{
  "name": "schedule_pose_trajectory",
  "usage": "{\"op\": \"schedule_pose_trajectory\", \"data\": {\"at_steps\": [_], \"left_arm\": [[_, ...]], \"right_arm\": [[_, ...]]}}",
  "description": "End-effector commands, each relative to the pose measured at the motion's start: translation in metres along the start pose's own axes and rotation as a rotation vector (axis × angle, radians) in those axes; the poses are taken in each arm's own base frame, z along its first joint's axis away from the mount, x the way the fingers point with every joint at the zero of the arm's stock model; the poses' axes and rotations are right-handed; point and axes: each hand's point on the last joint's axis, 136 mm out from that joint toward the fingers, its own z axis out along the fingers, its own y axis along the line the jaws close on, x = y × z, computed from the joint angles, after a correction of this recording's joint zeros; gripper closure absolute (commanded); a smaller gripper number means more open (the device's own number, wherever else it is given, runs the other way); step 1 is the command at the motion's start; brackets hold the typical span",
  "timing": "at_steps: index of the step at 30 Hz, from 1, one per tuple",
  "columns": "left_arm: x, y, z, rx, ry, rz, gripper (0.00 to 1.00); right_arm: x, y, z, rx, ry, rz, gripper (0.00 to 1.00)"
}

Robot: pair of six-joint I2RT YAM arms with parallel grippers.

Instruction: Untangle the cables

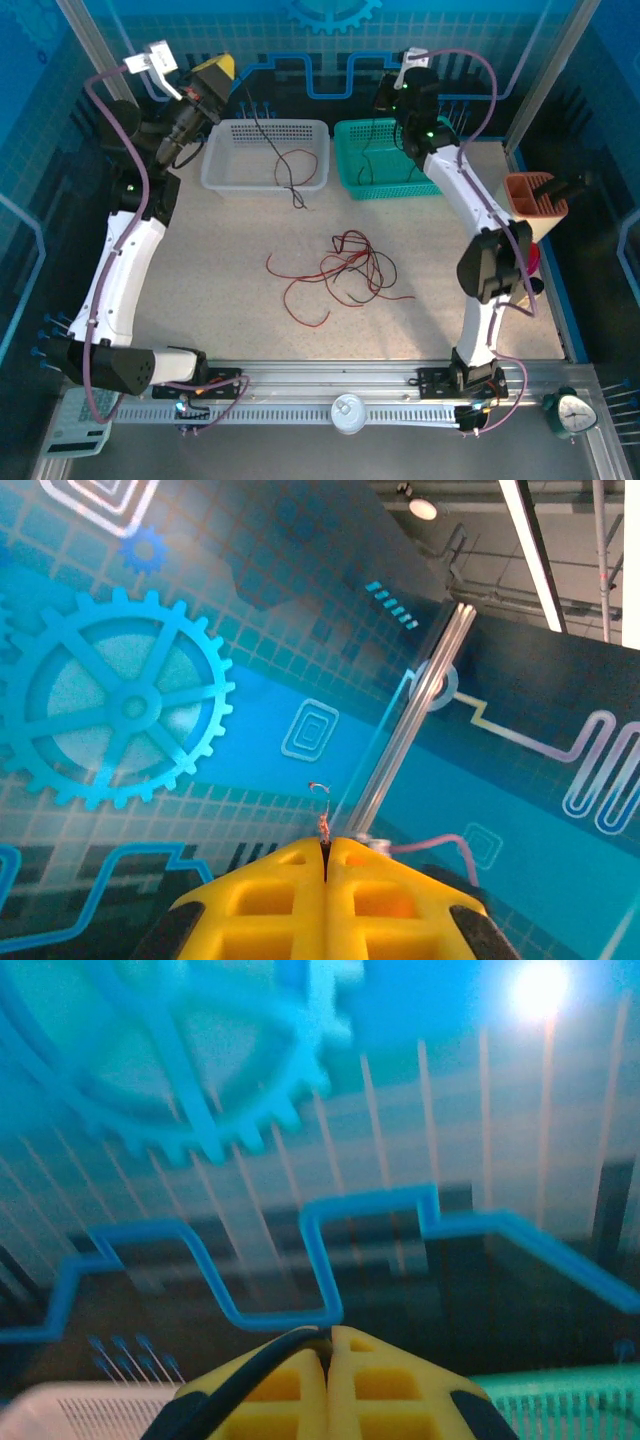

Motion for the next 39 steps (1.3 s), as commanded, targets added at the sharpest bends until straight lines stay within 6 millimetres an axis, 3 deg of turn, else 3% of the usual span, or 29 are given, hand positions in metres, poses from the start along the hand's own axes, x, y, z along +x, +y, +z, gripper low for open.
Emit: {"op": "schedule_pose_trajectory", "data": {"at_steps": [1,5,7,10,15,19,28,36,39], "left_arm": [[0.005,-0.015,-0.006,0.032,0.018,0.019,1.00],[0.010,-0.018,-0.005,0.038,0.025,0.014,1.00],[0.013,-0.019,-0.004,0.039,0.033,0.011,1.00],[0.017,-0.021,-0.003,0.042,0.038,0.004,1.00],[0.024,-0.024,-0.001,0.045,0.050,-0.004,1.00],[0.029,-0.027,0.001,0.048,0.061,-0.009,1.00],[0.041,-0.035,0.005,0.063,0.084,-0.007,1.00],[0.054,-0.045,0.008,0.079,0.113,-0.007,1.00],[0.057,-0.047,0.009,0.083,0.117,-0.010,1.00]], "right_arm": [[0.040,-0.017,0.014,0.005,0.151,0.033,1.00],[0.088,-0.036,0.022,0.038,0.272,0.065,1.00],[0.100,-0.047,0.022,0.075,0.315,0.072,0.81],[0.105,-0.058,0.021,0.109,0.353,0.082,0.39],[0.115,-0.091,0.021,0.253,0.482,0.096,0.19],[0.113,-0.108,0.015,0.337,0.510,0.091,0.14],[0.098,-0.121,0.003,0.411,0.488,0.072,0.07],[0.107,-0.145,0.017,0.480,0.493,0.083,0.07],[0.125,-0.156,0.025,0.523,0.524,0.073,0.07]]}}
